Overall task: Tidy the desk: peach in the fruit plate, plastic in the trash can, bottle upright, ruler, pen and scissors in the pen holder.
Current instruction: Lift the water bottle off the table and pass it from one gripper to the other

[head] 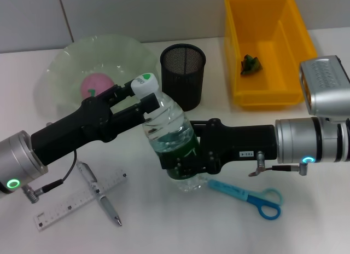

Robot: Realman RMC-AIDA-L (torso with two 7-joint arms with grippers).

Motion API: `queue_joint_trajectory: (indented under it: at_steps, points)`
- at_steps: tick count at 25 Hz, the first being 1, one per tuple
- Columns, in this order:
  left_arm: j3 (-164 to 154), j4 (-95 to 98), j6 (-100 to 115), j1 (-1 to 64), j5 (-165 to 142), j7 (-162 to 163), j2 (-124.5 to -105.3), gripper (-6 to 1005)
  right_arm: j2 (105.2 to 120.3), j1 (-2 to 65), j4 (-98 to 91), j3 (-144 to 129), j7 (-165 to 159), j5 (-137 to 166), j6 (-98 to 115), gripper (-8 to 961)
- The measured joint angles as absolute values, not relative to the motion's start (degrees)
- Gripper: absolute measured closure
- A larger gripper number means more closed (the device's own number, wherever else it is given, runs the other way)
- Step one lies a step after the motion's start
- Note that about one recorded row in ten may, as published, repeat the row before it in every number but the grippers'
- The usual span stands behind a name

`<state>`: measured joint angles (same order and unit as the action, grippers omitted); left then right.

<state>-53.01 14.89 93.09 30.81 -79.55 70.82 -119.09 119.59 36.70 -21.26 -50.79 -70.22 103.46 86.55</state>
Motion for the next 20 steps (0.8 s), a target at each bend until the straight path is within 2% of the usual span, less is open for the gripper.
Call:
queue_joint_trajectory:
  at_steps: [20]
  points:
    - [-53.0, 14.2, 93.8, 32.0, -79.2, 70.7, -119.17, 192, 119.61, 37.7, -18.7, -51.0, -69.0, 101.8, 86.5, 200]
